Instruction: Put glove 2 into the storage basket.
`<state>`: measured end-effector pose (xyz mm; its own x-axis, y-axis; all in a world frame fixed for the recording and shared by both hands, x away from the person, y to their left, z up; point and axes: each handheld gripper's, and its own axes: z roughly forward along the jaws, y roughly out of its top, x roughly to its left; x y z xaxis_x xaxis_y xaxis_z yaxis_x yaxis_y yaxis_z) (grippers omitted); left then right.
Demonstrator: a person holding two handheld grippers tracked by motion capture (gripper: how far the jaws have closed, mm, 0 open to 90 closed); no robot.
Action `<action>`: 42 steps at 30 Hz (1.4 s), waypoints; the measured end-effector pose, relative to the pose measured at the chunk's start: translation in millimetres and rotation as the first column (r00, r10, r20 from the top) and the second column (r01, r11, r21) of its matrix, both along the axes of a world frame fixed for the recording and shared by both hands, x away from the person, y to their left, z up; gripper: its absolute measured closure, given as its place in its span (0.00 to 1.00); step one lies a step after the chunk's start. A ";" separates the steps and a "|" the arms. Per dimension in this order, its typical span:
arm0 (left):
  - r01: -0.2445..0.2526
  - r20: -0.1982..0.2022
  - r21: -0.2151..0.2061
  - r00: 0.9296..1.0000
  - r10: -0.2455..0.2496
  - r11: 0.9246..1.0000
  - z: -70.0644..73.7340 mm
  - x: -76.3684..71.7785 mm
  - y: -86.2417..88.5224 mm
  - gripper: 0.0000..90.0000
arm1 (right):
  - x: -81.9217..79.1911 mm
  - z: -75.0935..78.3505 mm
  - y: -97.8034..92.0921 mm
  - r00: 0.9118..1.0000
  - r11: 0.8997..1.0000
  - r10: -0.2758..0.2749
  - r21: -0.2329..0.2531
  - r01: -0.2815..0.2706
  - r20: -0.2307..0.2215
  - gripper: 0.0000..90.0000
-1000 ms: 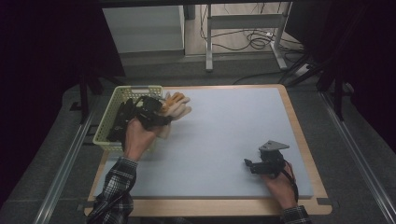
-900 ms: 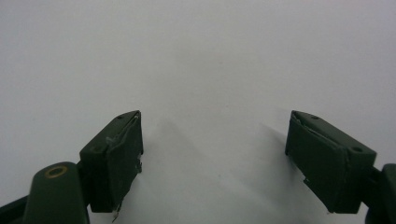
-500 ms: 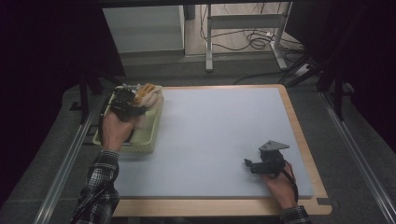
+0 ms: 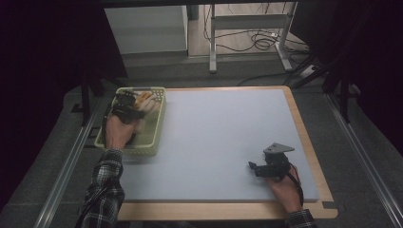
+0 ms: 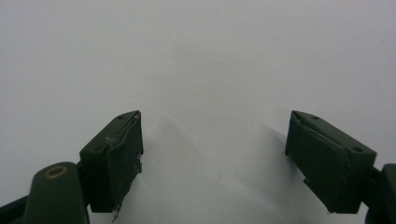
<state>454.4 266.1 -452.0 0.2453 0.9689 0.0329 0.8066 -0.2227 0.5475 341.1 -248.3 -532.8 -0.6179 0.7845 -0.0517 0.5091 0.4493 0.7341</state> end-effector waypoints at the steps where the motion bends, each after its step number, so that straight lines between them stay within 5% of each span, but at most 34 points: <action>1: 0.003 -0.014 0.007 1.000 -0.003 1.000 -3.5 2.6 -1.0 0.61 | 0.0 -0.1 0.0 1.000 1.000 0.000 0.001 0.000 0.001 0.21; 16: 0.060 -0.150 0.020 0.987 -0.056 0.998 -41.1 27.6 -30.5 0.57 | 0.0 0.0 0.0 1.000 1.000 -0.001 0.000 0.001 0.000 0.21; 21: 0.052 -0.188 -0.012 0.981 -0.054 0.999 -45.4 30.3 -20.5 0.37 | 0.0 0.0 -0.1 1.000 1.000 0.000 0.001 0.000 0.000 0.21; 25: 0.068 -0.167 -0.032 0.983 -0.073 0.997 -40.4 23.3 -17.4 0.16 | 0.1 -0.1 -0.2 1.000 1.000 0.001 0.000 -0.001 0.001 0.21; 28: 0.090 -0.148 -0.017 0.985 -0.092 0.996 -33.3 17.7 -17.4 0.13 | 0.0 0.0 0.0 1.000 1.000 0.000 0.000 0.000 0.000 0.21; 31: 0.098 -0.117 -0.049 0.988 -0.103 0.994 -20.9 10.9 -10.8 0.11 | -0.1 0.0 0.0 1.000 1.000 0.000 0.000 0.000 0.000 0.21; 36: 0.072 -0.039 -0.060 0.996 -0.075 0.996 -1.7 1.4 4.6 0.19 | -0.1 0.0 0.0 1.000 1.000 0.000 0.000 0.000 0.000 0.21; 42: 0.016 -0.041 -0.006 0.999 -0.016 1.000 -8.5 -1.3 19.2 0.62 | -0.1 0.0 0.0 1.000 1.000 0.000 0.000 0.000 0.000 0.21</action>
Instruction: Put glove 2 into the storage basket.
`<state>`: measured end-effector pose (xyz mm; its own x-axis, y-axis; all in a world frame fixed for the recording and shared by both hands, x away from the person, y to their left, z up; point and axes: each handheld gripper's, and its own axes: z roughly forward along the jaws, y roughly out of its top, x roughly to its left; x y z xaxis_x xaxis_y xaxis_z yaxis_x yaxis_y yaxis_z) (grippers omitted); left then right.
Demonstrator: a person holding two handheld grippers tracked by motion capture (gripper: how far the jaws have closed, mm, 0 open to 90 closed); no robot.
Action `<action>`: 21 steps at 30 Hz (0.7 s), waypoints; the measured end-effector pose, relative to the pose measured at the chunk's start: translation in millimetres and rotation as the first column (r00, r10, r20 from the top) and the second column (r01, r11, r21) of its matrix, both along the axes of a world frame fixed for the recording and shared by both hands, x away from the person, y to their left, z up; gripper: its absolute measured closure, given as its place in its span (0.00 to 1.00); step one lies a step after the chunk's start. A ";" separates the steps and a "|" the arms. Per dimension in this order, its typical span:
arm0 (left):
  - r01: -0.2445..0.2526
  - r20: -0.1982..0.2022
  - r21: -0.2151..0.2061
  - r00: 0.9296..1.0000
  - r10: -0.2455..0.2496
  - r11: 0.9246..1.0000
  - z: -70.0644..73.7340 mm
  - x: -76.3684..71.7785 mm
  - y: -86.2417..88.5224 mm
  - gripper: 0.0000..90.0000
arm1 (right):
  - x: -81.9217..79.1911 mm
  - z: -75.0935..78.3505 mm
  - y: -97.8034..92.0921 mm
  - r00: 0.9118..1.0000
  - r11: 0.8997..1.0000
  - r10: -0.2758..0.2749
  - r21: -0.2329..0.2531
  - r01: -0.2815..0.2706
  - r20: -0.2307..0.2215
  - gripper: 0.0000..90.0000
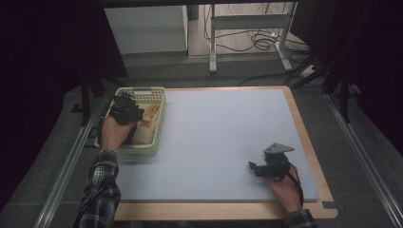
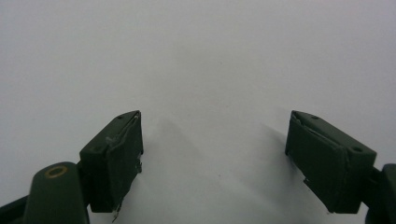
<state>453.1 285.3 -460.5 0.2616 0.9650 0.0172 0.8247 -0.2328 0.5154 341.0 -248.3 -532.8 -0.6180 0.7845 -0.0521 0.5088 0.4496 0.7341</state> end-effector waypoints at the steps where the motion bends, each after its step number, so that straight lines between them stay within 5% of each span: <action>1: -0.009 -0.011 0.011 1.000 0.009 1.000 -4.5 1.3 0.4 0.66 | 0.0 0.0 0.0 1.000 1.000 0.000 0.000 0.000 0.000 0.21; 3: -0.010 -0.037 0.052 0.999 0.011 0.999 -13.2 4.6 -0.2 0.75 | 0.0 0.0 0.0 1.000 1.000 0.000 0.000 0.000 0.000 0.21; 8: 0.001 -0.077 0.037 0.997 0.001 0.999 -28.8 12.8 -6.9 0.81 | 0.0 0.0 0.0 1.000 1.000 0.000 0.001 0.000 0.000 0.21; 13: 0.022 -0.071 -0.015 0.997 -0.023 1.000 -28.7 15.8 -17.1 0.84 | 0.1 -0.1 0.0 1.000 1.000 0.000 0.000 0.000 0.000 0.21; 21: 0.014 -0.050 -0.010 0.999 -0.014 1.000 -25.4 13.9 -11.7 0.75 | 0.1 -0.1 0.0 1.000 1.000 0.000 0.001 0.000 0.001 0.21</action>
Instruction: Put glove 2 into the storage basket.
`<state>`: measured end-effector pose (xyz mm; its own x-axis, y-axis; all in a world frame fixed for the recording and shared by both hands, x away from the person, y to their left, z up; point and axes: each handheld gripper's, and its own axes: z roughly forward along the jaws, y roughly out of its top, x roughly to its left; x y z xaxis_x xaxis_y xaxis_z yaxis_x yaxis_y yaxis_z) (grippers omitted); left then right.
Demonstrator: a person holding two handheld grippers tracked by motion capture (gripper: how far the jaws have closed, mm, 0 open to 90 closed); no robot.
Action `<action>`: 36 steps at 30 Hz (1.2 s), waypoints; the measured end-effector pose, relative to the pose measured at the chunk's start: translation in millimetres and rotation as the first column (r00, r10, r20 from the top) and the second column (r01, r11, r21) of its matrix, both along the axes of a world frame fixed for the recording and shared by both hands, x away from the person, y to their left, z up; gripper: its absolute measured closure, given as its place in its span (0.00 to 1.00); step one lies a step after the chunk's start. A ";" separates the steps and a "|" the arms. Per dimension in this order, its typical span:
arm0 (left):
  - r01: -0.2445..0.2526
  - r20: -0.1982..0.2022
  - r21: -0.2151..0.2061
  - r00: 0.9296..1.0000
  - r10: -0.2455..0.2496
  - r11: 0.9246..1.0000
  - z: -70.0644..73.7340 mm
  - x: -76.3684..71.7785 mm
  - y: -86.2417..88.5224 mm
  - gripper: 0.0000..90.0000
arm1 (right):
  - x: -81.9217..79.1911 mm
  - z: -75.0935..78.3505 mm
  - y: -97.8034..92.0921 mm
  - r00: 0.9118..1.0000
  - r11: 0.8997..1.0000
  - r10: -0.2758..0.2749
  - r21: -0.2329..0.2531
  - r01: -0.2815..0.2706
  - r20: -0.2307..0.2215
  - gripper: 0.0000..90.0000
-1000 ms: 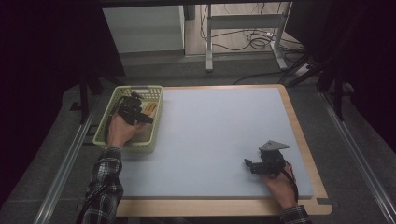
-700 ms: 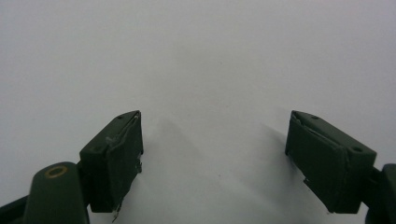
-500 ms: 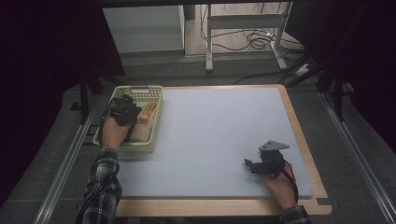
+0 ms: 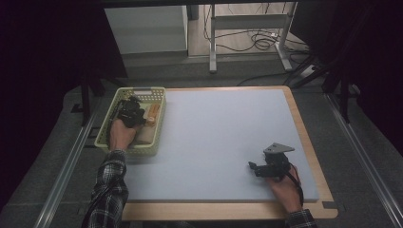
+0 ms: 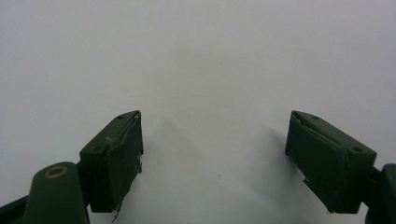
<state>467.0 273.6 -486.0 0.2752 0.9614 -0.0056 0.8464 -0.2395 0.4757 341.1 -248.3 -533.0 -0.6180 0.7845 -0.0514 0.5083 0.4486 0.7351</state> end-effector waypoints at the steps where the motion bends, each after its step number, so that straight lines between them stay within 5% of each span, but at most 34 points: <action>1: -0.002 0.010 -0.006 1.000 0.002 1.000 0.8 -1.1 2.1 0.74 | 0.0 0.1 -0.1 1.000 1.000 0.000 -0.001 0.000 0.000 0.21; 13: -0.021 0.062 -0.010 0.998 0.021 1.000 9.4 -9.6 13.9 0.55 | -0.1 0.1 0.0 1.000 1.000 0.000 -0.001 0.000 0.000 0.21; 36: 0.015 0.119 -0.060 0.993 -0.008 0.998 15.2 -28.2 24.2 0.41 | -0.1 0.0 -0.1 1.000 1.000 0.001 -0.002 -0.001 0.001 0.21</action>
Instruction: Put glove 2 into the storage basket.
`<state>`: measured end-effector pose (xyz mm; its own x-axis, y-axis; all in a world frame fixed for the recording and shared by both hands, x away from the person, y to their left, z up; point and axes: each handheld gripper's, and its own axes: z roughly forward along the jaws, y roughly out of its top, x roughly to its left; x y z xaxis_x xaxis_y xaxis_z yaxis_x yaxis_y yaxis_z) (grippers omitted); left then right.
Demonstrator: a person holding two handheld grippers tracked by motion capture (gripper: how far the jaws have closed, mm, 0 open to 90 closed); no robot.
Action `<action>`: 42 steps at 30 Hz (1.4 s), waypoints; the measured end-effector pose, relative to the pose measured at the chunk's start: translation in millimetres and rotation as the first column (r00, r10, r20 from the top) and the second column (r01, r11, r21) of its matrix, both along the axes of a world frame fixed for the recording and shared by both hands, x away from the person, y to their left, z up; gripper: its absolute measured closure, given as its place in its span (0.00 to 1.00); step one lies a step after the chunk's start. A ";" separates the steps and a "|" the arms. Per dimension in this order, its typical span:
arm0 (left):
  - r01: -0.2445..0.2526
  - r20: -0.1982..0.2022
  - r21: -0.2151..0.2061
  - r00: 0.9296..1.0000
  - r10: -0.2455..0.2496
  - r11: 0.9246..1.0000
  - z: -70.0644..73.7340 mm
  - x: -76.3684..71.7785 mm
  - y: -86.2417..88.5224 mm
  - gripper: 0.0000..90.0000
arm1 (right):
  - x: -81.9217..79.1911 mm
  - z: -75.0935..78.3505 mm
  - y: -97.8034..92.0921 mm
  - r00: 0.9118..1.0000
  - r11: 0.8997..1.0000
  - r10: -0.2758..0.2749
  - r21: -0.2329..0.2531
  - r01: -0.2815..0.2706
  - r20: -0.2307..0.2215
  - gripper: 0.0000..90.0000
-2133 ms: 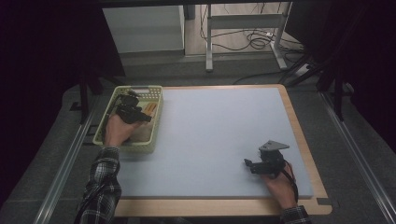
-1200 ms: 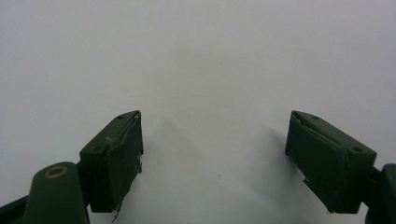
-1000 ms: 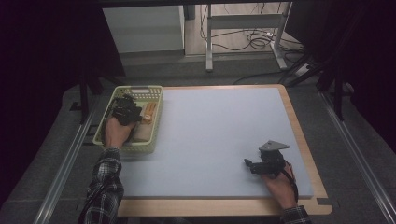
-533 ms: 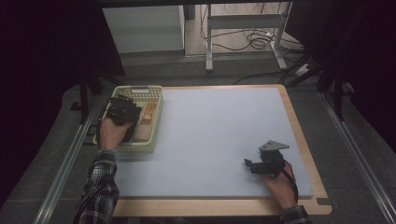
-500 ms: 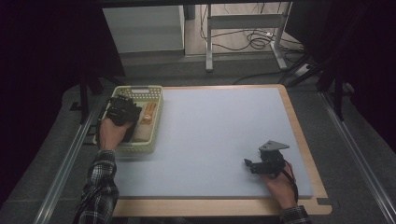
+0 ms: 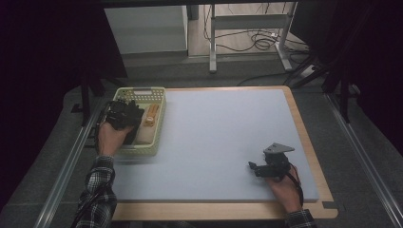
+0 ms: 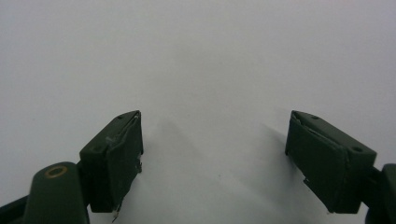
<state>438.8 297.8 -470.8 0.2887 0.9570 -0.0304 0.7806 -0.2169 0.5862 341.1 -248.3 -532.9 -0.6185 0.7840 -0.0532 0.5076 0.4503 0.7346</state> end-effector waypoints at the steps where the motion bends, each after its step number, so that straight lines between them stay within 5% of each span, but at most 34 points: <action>1: 0.001 0.002 0.000 1.000 -0.001 1.000 0.3 -1.0 -0.1 0.41 | 0.0 0.0 0.0 1.000 1.000 0.000 0.000 0.000 0.000 0.21; 42: 0.106 0.088 -0.061 0.991 -0.100 0.992 1.2 -38.0 -0.5 0.12 | -0.2 0.2 0.1 1.000 1.000 -0.001 -0.002 0.001 -0.001 0.21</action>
<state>400.8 297.3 -469.5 0.3898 0.9187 -0.0635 0.7033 -0.2525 0.6645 340.9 -248.3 -532.7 -0.6180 0.7843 -0.0543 0.5087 0.4516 0.7330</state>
